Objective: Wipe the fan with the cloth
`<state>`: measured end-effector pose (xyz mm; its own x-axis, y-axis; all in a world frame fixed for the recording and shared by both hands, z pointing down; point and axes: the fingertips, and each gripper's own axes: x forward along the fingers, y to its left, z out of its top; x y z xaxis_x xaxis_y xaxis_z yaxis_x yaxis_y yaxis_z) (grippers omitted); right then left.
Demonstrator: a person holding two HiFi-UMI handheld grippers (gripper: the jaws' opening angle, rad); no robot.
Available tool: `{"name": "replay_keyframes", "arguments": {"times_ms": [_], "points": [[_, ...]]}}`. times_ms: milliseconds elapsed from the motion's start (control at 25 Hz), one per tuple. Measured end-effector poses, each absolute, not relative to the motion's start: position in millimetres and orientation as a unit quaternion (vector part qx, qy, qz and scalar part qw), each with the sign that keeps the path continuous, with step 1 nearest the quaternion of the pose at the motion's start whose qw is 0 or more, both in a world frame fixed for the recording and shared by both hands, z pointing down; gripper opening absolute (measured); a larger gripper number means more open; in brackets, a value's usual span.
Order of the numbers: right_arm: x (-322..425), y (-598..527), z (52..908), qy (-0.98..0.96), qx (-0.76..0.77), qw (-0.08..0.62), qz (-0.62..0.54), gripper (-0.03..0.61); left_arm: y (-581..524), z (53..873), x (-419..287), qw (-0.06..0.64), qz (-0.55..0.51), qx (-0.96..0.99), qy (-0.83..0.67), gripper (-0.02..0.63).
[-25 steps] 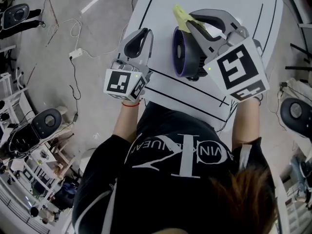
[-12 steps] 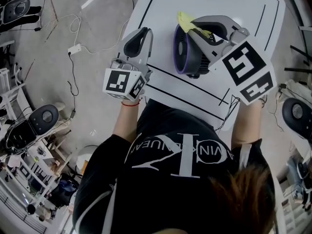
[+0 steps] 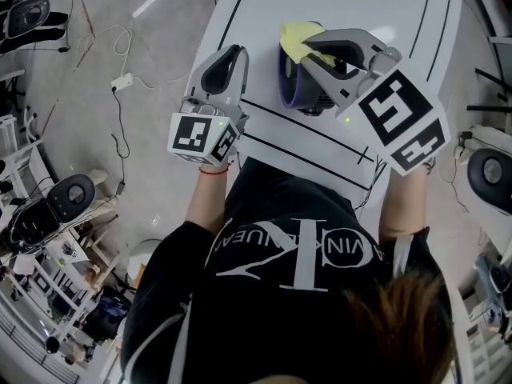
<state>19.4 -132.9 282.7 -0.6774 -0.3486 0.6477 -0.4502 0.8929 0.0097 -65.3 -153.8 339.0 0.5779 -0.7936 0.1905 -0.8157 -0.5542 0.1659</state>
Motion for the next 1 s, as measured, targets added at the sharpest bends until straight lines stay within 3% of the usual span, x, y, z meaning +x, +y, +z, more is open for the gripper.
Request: {"name": "replay_keyframes", "arguments": {"times_ms": [1000], "points": [[7.1, -88.9, 295.7, -0.915, 0.208, 0.341, 0.058, 0.029, -122.5, 341.6, -70.7, 0.115, 0.044, 0.874, -0.471, 0.043]]}}
